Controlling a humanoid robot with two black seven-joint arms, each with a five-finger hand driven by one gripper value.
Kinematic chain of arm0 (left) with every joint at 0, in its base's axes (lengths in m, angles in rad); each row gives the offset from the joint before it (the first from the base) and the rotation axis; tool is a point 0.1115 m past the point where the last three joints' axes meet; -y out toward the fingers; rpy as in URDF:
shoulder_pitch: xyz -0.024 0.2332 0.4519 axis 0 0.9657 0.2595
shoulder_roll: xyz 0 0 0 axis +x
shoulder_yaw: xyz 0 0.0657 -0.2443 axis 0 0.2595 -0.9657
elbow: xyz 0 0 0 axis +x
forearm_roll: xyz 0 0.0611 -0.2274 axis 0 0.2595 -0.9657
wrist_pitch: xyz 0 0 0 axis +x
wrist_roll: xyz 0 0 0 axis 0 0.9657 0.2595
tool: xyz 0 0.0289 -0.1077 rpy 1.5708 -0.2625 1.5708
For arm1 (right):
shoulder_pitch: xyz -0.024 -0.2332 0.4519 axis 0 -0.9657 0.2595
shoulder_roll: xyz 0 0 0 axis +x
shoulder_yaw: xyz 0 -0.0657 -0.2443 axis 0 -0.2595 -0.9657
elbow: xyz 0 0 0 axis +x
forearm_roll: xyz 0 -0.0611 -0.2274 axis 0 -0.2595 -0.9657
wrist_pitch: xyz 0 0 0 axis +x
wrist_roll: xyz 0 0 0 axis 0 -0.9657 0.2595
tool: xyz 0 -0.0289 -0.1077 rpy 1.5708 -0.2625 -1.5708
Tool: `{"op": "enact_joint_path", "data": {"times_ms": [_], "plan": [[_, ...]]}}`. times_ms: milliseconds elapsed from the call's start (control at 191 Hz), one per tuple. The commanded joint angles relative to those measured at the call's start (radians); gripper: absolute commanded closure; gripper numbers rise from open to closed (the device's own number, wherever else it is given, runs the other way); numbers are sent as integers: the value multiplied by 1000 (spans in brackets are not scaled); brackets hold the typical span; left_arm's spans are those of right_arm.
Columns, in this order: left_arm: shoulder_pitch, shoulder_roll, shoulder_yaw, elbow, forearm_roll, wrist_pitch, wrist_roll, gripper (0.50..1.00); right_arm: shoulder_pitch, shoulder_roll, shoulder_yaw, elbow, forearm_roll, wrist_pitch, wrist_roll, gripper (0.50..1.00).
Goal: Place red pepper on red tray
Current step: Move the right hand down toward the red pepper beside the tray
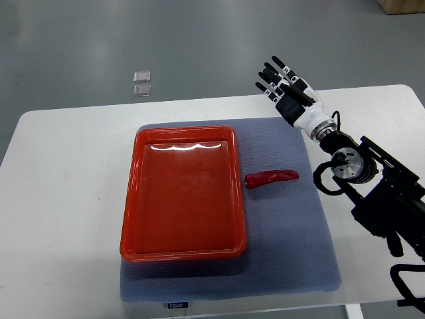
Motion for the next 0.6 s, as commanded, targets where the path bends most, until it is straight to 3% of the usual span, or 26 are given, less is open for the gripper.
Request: {"op": "enact_joint_path", "data": {"times_ms": [0,392,596], "plan": [[0,0,0,0,0,-1,0,500,0,0,0,0,0,-1,0,585],[-2,0,0,0,0,0,0,500,18,-12,-36,1,-69,24,-2,585],[-2,0,0,0,0,-1,0,500,167,-183,-293,54,-314,56,-9,585]]}}
